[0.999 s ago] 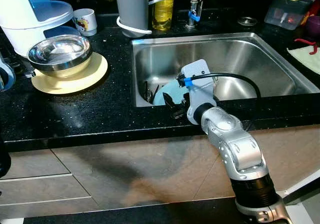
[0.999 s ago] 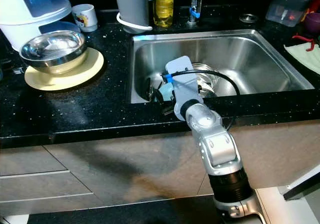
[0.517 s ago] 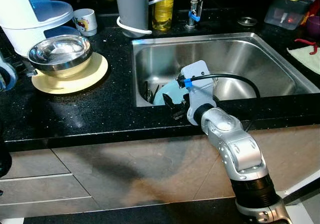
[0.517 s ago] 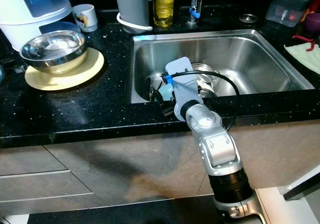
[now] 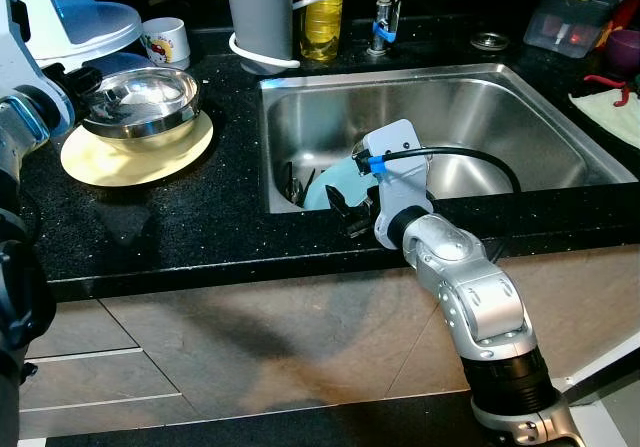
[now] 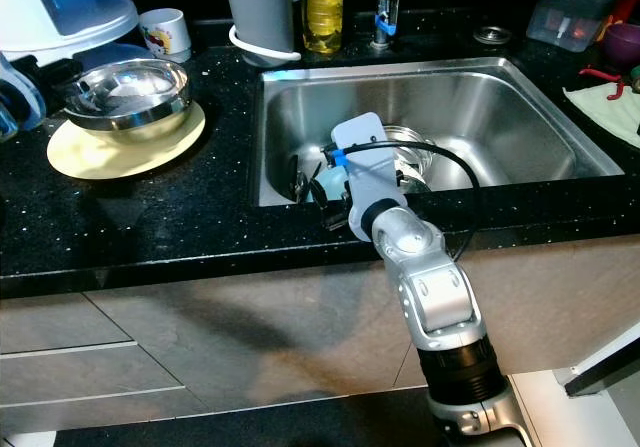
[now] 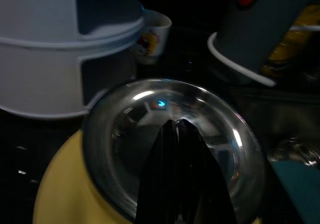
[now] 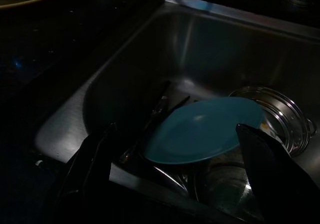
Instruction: Kitchen organization
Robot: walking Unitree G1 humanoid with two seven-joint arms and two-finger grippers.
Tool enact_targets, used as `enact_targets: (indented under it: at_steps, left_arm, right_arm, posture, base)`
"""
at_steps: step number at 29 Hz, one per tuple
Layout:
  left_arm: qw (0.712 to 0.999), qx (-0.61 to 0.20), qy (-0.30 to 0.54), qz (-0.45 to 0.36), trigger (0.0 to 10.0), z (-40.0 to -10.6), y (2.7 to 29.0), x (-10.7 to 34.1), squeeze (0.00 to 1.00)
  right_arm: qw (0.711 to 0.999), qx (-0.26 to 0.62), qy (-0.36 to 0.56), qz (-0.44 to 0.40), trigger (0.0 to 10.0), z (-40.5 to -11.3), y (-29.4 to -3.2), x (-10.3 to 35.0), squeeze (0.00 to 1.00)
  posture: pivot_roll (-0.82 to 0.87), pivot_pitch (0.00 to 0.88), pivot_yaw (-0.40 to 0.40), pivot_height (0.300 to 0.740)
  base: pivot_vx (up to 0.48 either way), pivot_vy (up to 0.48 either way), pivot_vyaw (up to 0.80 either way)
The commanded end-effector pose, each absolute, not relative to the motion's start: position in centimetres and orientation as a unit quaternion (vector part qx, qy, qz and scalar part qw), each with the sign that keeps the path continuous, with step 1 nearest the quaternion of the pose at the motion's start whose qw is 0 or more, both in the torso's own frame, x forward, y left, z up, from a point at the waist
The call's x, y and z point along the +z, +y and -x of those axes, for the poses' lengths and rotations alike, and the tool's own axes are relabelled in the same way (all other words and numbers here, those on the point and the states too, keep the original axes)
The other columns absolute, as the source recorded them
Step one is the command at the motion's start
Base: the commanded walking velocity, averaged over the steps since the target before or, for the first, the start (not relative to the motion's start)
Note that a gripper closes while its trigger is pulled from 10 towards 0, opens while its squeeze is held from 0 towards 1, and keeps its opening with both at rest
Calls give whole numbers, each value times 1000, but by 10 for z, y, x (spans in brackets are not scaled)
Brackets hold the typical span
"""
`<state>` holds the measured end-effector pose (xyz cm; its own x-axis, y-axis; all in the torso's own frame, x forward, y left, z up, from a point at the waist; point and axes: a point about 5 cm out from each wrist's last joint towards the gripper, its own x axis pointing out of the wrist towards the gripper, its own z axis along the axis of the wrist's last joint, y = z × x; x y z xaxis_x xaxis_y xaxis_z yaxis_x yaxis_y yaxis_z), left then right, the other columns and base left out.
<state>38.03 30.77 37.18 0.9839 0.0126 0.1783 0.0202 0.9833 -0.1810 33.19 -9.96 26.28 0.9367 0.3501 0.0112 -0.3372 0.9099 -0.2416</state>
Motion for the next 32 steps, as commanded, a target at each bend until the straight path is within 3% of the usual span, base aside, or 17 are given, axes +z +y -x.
enact_targets:
  at_steps: [1,2,25,26,28,29,32]
  left_arm:
    - [995,42,-81,47,1333,-378,317,370,0]
    - [994,53,-79,45,10000,-378,318,368,1000]
    - [996,84,-30,30,10000,-396,296,343,1000]
    - [995,94,-34,17,10000,-396,297,345,75]
    - [994,102,-37,8,10000,-395,298,347,75]
    - [993,109,-38,-3,10000,-395,299,349,0]
    - [992,127,-16,-17,10000,-394,304,343,0]
  right_arm:
    - [976,179,-29,119,10000,-332,-99,263,0]
    - [976,180,-29,118,10000,-332,-98,262,0]
    - [979,174,-25,99,10000,-332,-100,259,0]
    - [980,173,-25,97,10000,-332,-100,259,0]
    - [980,172,-24,95,10000,-332,-101,259,0]
    - [980,172,-24,95,10000,-332,-101,259,0]
    - [980,174,-22,93,10000,-332,-101,258,0]
  posture:
    - [2,190,38,740]
    - [2,190,38,740]
    - [-11,211,51,740]
    - [-11,213,51,740]
    - [-11,213,51,740]
    - [-11,216,50,740]
    - [-11,216,50,740]
  base:
    - [0,0,0]
    - [0,0,0]
    - [0,0,0]
    - [0,0,0]
    - [0,0,0]
    - [0,0,0]
    - [0,0,0]
